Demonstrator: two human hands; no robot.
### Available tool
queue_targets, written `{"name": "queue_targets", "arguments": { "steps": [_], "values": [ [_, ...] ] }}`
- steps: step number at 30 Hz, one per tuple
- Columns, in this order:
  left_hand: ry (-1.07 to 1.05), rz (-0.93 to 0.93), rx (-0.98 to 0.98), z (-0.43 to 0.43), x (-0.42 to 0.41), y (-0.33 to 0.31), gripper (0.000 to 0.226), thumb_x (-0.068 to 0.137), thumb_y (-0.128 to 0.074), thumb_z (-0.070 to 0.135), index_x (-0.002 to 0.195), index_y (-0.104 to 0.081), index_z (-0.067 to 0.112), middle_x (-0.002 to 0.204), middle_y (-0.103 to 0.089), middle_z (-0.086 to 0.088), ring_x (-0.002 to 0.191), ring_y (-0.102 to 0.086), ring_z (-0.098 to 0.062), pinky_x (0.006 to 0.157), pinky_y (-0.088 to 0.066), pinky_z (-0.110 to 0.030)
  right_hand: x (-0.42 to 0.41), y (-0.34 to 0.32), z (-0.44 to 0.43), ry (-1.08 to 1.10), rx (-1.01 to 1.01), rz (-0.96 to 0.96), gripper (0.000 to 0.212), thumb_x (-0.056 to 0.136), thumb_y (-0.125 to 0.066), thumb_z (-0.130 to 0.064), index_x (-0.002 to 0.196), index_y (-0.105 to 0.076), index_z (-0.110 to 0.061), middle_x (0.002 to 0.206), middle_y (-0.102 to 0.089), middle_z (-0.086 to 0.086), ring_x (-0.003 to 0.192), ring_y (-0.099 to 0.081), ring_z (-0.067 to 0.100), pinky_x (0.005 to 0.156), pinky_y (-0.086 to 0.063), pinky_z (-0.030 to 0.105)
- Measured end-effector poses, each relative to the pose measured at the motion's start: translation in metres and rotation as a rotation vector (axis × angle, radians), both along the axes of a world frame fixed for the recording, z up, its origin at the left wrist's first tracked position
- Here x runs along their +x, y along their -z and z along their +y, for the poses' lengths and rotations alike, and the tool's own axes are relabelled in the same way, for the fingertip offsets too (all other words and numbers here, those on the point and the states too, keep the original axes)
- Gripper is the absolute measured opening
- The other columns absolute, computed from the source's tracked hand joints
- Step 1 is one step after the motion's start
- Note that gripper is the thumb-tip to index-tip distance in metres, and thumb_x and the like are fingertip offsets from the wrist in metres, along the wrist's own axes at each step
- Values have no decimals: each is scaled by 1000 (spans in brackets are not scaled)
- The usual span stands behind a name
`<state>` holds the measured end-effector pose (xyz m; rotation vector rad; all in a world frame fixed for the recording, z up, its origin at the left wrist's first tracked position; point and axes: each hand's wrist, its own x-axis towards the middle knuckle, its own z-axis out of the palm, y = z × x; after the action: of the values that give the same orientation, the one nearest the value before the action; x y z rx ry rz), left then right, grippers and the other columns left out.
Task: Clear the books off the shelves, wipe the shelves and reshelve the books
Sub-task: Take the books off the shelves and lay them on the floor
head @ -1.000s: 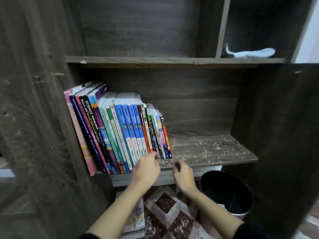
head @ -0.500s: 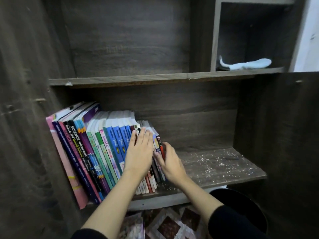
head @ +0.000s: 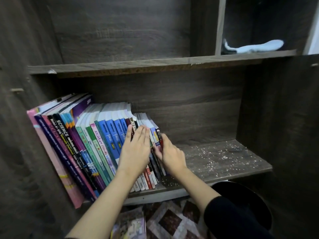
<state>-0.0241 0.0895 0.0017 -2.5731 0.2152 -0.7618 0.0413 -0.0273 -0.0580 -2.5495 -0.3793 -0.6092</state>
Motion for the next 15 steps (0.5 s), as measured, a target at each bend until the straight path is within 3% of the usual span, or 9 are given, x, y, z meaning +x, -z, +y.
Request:
{"name": "queue_targets", "arguments": {
  "steps": [9, 15],
  "values": [
    [-1, -1, 18, 1, 1, 1, 62, 100, -26, 25, 147, 7, 2, 159, 2, -12, 146, 8, -22, 101, 25, -47, -4, 12, 5, 7, 279, 51, 63, 95, -51, -41, 145, -23, -17, 132, -57, 7, 109, -61, 31, 85, -47, 38],
    [12, -20, 21, 0, 2, 4, 63, 99, -27, 28, 148, 3, 2, 159, -2, -11, 146, 5, -22, 101, 25, -46, -1, 31, 6, 86, 409, 207, 59, 90, -61, -37, 136, -34, -11, 123, -61, 9, 110, -59, 26, 86, -46, 34]
  ]
}}
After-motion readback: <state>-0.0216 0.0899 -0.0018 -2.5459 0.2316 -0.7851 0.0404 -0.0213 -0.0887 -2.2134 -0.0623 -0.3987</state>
